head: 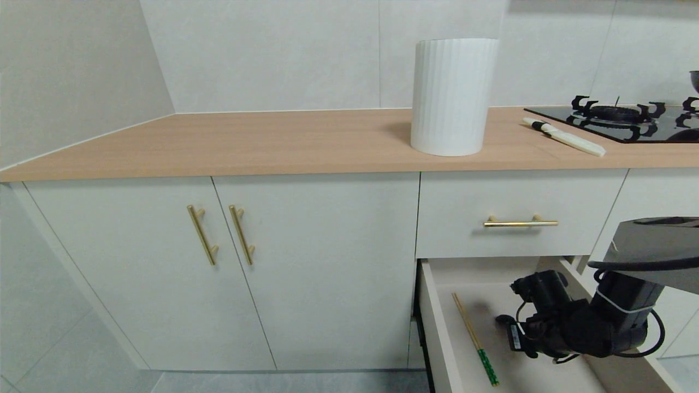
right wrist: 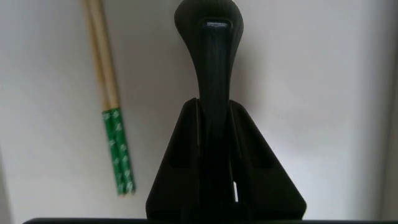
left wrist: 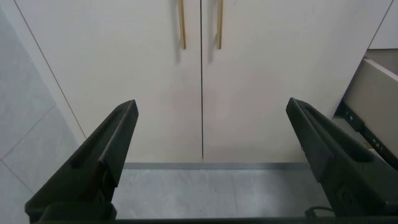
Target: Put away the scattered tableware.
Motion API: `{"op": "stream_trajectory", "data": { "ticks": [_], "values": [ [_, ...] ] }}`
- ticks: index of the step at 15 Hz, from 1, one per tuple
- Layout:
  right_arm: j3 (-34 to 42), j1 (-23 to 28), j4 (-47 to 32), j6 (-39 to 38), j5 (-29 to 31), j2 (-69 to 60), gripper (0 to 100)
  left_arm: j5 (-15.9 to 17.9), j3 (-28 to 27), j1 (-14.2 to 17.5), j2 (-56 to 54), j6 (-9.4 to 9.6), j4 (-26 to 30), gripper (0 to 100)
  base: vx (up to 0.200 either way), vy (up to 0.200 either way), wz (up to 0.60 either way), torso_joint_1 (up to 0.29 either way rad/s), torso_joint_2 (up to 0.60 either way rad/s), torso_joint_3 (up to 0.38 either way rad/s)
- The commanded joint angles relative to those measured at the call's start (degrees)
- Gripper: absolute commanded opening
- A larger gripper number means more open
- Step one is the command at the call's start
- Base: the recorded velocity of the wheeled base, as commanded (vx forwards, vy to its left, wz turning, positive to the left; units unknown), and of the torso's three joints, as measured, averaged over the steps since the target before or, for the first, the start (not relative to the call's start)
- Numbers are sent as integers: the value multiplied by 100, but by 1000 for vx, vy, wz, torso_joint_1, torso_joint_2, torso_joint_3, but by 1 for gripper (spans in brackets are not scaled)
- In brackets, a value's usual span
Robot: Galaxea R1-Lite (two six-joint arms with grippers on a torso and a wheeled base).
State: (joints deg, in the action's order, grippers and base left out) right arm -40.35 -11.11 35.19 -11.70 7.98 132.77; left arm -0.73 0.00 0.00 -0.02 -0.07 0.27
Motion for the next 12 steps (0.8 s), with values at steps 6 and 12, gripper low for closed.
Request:
{"op": "stream_trajectory", "data": {
  "ticks": [6,12],
  "values": [
    [1,109,75,-7,-51,381,0,-6,0,0,2,-1,0,100,0,0,0,0,0,0],
    [18,144,75,-25,-69,337,100,-6,0,0,2,-1,0,100,0,0,0,0,0,0]
  ]
}}
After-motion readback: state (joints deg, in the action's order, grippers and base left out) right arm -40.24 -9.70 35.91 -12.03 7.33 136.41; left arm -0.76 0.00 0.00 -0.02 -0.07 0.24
